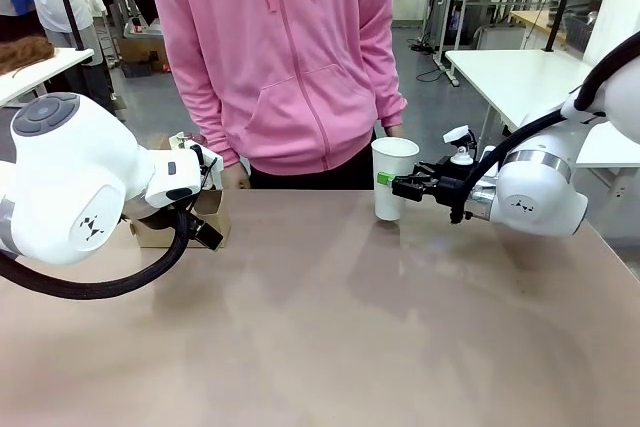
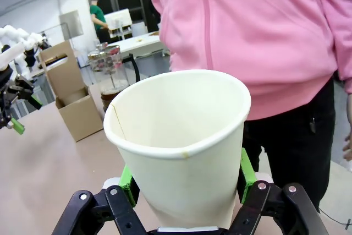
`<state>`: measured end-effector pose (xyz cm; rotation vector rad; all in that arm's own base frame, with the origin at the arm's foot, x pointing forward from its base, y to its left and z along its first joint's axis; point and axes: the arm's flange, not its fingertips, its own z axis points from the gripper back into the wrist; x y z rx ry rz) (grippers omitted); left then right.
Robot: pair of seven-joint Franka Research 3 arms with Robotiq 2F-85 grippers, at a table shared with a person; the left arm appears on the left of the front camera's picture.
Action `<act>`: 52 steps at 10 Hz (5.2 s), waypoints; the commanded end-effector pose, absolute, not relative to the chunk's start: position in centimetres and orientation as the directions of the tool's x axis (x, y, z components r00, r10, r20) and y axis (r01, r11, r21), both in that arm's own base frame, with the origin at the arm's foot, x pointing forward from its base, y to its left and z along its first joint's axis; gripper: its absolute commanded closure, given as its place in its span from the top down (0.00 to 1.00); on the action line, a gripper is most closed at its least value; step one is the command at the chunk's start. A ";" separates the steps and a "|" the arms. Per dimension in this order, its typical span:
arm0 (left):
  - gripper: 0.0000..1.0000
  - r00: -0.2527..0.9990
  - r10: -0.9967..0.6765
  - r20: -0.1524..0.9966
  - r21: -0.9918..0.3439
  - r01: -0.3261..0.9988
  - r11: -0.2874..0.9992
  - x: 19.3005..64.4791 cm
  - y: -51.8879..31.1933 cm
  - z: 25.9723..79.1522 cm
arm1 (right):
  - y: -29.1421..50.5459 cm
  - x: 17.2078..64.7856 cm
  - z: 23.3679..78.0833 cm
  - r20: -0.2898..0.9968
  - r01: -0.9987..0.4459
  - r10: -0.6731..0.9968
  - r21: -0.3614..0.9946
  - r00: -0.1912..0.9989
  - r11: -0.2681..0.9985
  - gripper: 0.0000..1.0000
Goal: Pour a drink into a cup and package it in a carrier.
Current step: When a person places the Paper Cup Lid on the 600 ml Paper Cup , lift the 600 ml Paper Cup.
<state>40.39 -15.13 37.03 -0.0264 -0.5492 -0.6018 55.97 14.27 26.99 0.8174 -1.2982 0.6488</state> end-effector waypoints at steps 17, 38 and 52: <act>1.00 0.686 -0.530 0.499 0.131 0.545 0.828 40.4 -15.1 37.1 | 14.5 55.9 27.3 0.985 -0.798 -0.042 0.161 0.168 0.581 0.80; 1.00 0.686 -0.530 0.499 0.131 0.545 0.828 40.4 -15.1 37.1 | 14.5 55.9 27.3 0.985 -0.798 -0.042 0.161 0.168 0.581 0.80; 1.00 0.686 -0.530 0.499 0.131 0.545 0.828 40.4 -15.1 37.1 | 10.6 45.4 51.5 0.992 -0.871 0.068 0.060 0.106 0.488 0.80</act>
